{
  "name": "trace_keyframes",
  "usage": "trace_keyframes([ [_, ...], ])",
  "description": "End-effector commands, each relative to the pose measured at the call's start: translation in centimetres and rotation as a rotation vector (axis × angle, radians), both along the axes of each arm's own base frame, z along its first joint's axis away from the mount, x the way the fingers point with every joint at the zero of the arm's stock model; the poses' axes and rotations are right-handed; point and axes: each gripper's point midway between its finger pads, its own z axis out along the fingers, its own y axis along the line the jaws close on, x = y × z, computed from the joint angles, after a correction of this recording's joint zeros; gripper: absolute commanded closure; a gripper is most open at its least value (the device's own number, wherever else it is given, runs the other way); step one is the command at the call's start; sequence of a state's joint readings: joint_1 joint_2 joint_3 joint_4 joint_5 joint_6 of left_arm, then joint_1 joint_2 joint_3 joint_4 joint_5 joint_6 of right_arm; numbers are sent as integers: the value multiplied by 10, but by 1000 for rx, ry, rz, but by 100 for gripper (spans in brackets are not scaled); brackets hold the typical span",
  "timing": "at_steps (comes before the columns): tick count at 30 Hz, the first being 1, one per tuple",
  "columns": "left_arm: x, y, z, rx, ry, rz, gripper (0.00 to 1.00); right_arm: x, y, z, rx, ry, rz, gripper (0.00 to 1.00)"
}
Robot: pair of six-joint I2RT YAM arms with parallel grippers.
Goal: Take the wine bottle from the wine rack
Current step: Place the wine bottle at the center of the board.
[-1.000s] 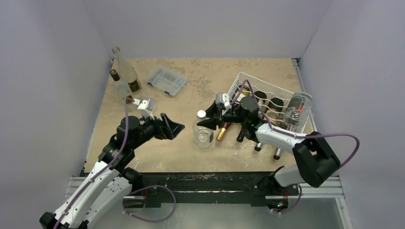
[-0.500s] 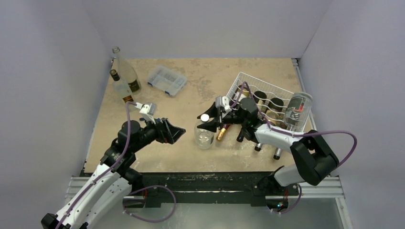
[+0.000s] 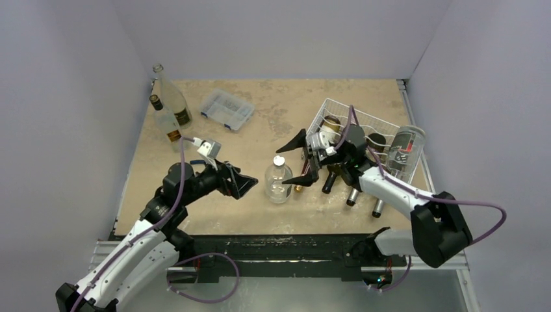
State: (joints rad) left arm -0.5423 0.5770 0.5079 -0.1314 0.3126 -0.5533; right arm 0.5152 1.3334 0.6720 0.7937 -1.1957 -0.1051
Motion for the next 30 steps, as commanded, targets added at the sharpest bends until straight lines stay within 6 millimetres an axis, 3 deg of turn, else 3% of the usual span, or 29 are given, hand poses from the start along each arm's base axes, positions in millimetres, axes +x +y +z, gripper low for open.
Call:
trace_keyframes([
  [1,-6,-14,23,5,-155,-113,0,-11,-16,23,-46,-132,113,1],
  [5,-8,-18,32,32,-236,-149,0,-8,-29,16,-129,-189,92,1],
  [11,-10,-26,44,55,-375,-207,0,-6,-51,28,-123,-167,33,1],
  [17,-8,-35,53,77,-495,-250,0,-5,-74,27,-152,-159,-39,1],
  [30,8,-63,61,88,-633,-339,0,-19,-111,13,-272,-113,-172,1],
])
